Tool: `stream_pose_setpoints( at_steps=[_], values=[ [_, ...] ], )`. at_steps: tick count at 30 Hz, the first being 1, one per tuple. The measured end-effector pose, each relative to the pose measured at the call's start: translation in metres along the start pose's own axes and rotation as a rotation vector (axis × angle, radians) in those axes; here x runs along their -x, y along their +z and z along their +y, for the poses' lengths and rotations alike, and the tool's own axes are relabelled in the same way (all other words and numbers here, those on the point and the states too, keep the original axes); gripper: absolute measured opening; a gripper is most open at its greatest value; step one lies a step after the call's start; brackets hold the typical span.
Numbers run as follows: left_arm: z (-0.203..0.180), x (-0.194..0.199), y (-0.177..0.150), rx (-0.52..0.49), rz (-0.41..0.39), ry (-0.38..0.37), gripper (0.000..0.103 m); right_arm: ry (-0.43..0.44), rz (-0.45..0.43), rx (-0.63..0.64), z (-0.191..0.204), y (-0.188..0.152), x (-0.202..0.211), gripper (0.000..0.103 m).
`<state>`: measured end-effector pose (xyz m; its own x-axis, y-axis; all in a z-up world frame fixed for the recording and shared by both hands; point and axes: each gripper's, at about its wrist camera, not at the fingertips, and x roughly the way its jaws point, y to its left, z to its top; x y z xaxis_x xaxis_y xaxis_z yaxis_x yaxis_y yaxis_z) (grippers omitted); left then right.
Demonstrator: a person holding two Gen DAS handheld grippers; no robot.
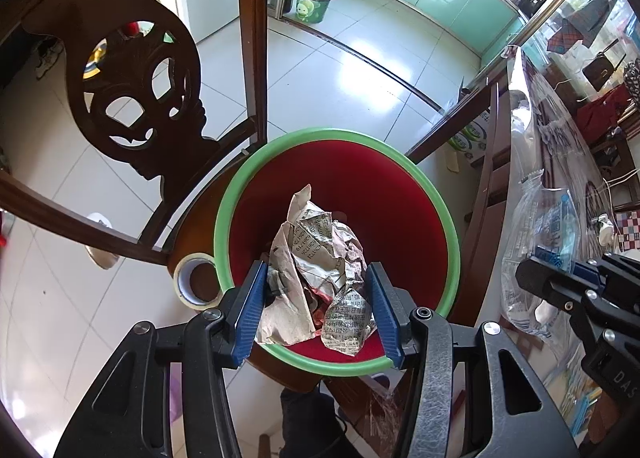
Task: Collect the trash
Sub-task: 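Open both grippers to drop the foil ball and wrapper into the bucket, then grasp a crumpled white paper ball with the right gripper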
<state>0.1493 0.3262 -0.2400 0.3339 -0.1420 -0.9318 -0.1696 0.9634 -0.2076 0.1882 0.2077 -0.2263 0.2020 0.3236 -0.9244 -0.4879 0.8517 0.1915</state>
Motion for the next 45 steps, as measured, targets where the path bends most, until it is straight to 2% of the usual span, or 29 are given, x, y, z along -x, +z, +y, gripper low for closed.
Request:
stream_pose_setpoints(
  at_steps=[5,7,10,11,12,14,17,21,25,28,31,37,41,45],
  values=[
    [-0.006,0.000,0.001,-0.011,0.002,-0.005,0.049,0.026,-0.002,-0.016,-0.009,-0.004,0.001,0.011],
    [-0.009,0.000,0.000,-0.011,0.000,-0.002,0.053,0.034,-0.002,-0.005,-0.008,-0.004,0.001,0.011],
    [-0.009,0.000,0.000,0.002,-0.005,0.010,0.070,0.043,0.007,0.030,-0.004,-0.004,0.001,0.014],
    [-0.009,0.001,0.000,0.009,-0.009,0.017,0.081,0.043,0.002,0.040,-0.004,-0.004,0.001,0.020],
    [-0.008,0.003,-0.001,0.017,-0.016,0.017,0.083,0.042,-0.006,0.044,-0.003,-0.004,0.002,0.024],
    [-0.006,0.007,-0.001,0.032,-0.031,0.020,0.083,0.046,-0.020,0.047,-0.002,-0.005,0.003,0.046],
    [-0.002,0.018,-0.003,0.066,-0.063,0.028,0.083,0.055,-0.060,0.050,-0.002,-0.007,0.008,0.064],
    [0.000,0.039,-0.010,0.103,-0.100,0.009,0.083,0.039,-0.097,0.029,-0.008,-0.015,0.022,0.066],
    [-0.023,0.068,-0.025,0.048,-0.155,-0.031,0.083,0.031,-0.174,-0.066,-0.035,-0.045,0.062,0.066],
    [-0.055,0.089,-0.042,-0.036,-0.184,-0.075,0.083,-0.028,-0.223,-0.152,-0.067,-0.082,0.104,0.066],
    [-0.090,0.102,-0.058,-0.116,-0.180,-0.120,0.083,-0.105,-0.278,-0.266,-0.113,-0.128,0.151,0.066],
    [-0.173,0.116,-0.084,-0.258,-0.211,-0.180,0.083,-0.337,-0.346,-0.521,-0.232,-0.231,0.238,0.066],
    [-0.231,0.119,-0.098,-0.289,-0.216,-0.207,0.083,-0.479,-0.336,-0.722,-0.332,-0.297,0.273,0.066],
    [-0.294,0.120,-0.113,-0.335,-0.225,-0.221,0.083,-0.574,-0.272,-0.841,-0.424,-0.344,0.279,0.066]
  ],
)
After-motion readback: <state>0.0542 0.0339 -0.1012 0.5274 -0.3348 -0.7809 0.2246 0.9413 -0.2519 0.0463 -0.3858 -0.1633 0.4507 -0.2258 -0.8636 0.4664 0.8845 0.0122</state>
